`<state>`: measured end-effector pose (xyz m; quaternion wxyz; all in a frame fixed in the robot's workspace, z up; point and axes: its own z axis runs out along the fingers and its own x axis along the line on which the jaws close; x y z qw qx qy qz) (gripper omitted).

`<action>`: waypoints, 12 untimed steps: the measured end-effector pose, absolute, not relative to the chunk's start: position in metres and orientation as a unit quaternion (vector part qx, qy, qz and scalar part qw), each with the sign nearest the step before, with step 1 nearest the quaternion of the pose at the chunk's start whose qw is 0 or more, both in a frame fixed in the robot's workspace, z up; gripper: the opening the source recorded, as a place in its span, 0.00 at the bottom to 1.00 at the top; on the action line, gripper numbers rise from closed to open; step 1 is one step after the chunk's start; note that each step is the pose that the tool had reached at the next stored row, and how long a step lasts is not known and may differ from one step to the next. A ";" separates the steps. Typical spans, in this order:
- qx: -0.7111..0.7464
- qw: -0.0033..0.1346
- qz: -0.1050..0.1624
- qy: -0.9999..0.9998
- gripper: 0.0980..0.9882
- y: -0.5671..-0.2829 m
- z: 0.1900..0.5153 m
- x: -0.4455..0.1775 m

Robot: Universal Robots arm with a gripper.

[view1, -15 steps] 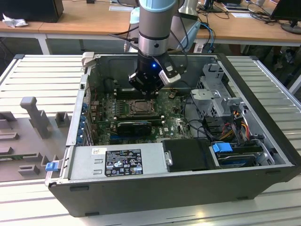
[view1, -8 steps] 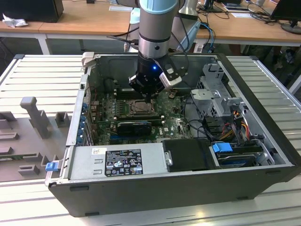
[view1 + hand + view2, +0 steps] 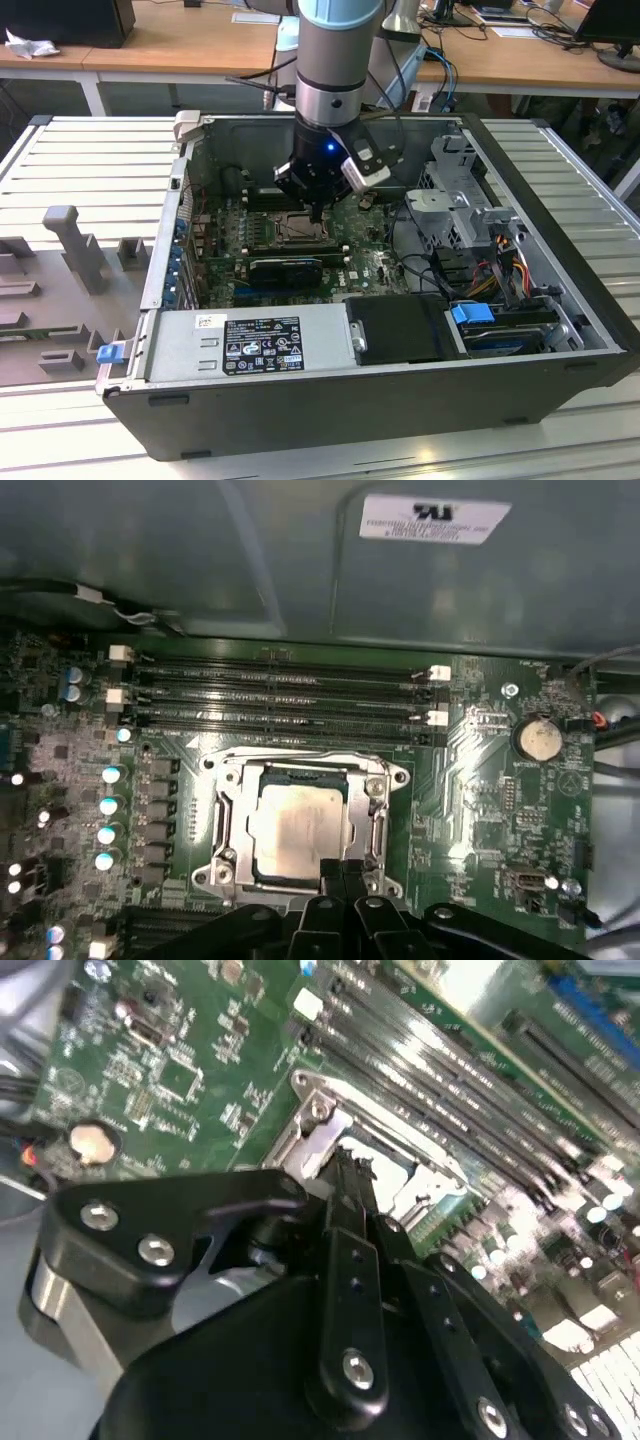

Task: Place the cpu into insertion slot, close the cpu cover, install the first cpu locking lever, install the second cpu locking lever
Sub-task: 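Install the second cpu locking lever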

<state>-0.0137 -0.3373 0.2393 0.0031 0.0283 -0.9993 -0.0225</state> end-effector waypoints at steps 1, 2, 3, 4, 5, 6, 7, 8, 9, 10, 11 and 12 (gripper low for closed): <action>0.028 0.003 -0.023 -0.999 0.01 -0.338 0.241 -0.014; 0.028 0.003 -0.023 -0.999 0.01 -0.339 0.241 -0.014; 0.028 0.003 -0.023 -0.999 0.01 -0.341 0.241 -0.014; 0.028 0.003 -0.023 -0.999 0.01 -0.346 0.240 -0.014; 0.028 0.005 -0.023 -0.999 0.01 -0.351 0.239 -0.014; 0.028 0.009 -0.023 -0.999 0.01 -0.355 0.237 -0.014; 0.029 0.010 -0.024 -0.999 0.01 -0.360 0.234 -0.014; 0.029 0.010 -0.027 -0.999 0.01 -0.362 0.234 -0.015; 0.029 0.010 -0.032 -0.999 0.01 -0.364 0.233 -0.016; 0.029 0.010 -0.039 -0.999 0.01 -0.366 0.233 -0.020; 0.029 0.010 -0.041 -0.999 0.01 -0.367 0.233 -0.025; 0.029 0.010 -0.042 -0.999 0.01 -0.368 0.233 -0.027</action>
